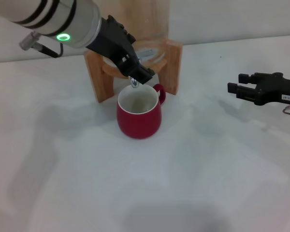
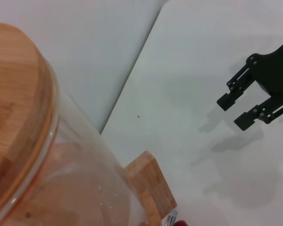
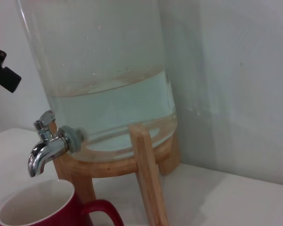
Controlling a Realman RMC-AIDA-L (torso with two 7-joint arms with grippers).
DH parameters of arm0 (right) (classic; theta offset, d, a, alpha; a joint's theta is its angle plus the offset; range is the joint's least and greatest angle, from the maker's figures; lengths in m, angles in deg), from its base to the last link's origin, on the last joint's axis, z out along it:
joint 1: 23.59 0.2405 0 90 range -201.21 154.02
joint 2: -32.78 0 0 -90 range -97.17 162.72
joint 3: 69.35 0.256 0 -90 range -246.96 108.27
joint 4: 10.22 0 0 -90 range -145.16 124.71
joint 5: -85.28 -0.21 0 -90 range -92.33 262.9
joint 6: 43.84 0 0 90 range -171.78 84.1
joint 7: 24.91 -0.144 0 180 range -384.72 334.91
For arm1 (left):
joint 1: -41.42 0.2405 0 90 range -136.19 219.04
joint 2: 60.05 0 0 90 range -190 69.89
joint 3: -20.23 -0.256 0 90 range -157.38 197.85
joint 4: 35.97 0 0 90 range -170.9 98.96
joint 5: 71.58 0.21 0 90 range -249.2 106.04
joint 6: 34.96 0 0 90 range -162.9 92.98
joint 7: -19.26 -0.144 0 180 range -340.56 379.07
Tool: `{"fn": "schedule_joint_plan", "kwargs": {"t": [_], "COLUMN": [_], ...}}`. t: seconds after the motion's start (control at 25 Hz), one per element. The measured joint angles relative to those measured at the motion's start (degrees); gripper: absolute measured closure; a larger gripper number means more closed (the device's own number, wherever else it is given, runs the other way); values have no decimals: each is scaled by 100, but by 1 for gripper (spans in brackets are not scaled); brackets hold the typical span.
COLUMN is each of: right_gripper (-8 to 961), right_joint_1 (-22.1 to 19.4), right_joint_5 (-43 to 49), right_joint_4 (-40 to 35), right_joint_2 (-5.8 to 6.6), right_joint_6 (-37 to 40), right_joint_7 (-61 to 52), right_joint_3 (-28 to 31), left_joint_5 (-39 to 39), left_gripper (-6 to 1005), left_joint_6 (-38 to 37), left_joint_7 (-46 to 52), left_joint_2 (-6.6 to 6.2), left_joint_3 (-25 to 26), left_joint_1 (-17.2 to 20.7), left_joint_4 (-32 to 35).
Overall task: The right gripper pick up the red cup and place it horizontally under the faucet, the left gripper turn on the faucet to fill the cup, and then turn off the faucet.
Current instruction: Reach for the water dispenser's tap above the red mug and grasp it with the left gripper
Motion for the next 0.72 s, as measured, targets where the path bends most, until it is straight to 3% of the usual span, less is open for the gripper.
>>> {"fn": "schedule_joint_plan", "kwargs": {"t": [0.72], "right_gripper": [471], "right_joint_1": [18], "right_joint_5": [0], "right_joint_4": [8], "right_joint_2": [4], "right_joint_6": [70], "right_joint_7": [13], "right_joint_3": [0], "left_joint_5": [-249], "left_gripper": [124], "left_joint_6": [-383], "left_joint_7": [-35], "left_joint_2": [9], "left_joint_3": [-25], "left_joint_1": [-441], "left_joint_4": [-822]}}
